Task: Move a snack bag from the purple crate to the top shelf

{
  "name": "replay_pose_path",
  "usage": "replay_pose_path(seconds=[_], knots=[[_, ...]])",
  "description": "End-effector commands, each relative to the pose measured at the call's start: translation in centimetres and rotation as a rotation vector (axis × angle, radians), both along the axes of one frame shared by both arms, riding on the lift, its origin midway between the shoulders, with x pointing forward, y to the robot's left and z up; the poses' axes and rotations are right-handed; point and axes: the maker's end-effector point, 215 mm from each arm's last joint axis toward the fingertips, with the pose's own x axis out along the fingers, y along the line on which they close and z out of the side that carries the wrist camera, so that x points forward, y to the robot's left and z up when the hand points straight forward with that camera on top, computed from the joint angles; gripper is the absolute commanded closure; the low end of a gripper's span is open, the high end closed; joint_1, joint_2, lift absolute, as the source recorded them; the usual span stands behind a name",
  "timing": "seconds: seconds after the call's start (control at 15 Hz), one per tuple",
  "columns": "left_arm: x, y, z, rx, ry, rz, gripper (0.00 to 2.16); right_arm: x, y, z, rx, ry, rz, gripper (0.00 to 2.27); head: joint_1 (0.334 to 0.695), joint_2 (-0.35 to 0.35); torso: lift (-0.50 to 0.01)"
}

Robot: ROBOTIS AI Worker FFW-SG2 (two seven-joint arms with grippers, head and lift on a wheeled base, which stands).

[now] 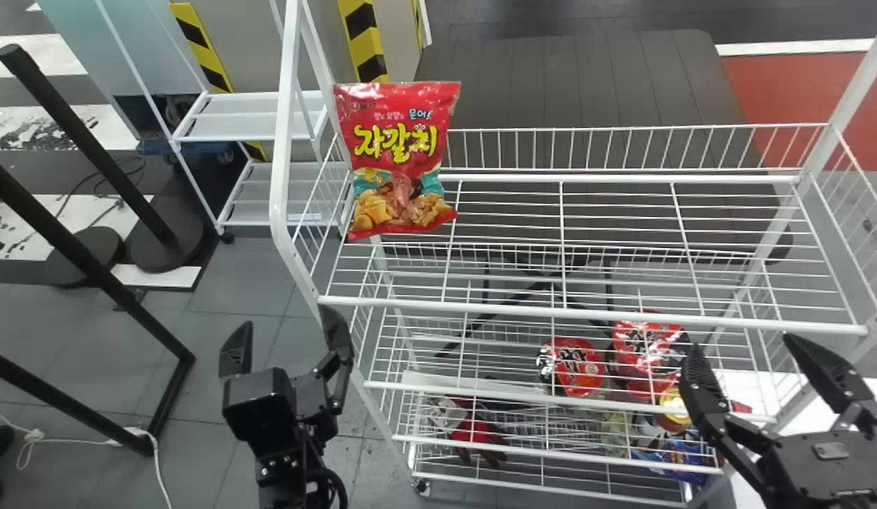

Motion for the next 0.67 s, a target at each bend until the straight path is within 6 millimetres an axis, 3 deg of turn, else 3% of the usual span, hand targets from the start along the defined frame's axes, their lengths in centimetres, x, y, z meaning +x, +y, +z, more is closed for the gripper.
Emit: replay_pose_path(seconds=[0.0, 0.6], knots=[[-0.36, 0.06, -0.89, 0.003, 0.028, -0.005, 0.22, -0.14, 0.19, 0.51, 0.003, -0.026, 0.009, 0.14, 0.695, 0.171, 0.000], [-0.67, 0.46, -1.40, 0.017, 0.057, -0.013, 0.22, -0.66, 0.39, 0.30, 0.011, -0.027, 0.010, 0.14, 0.695, 0.183, 0.000]])
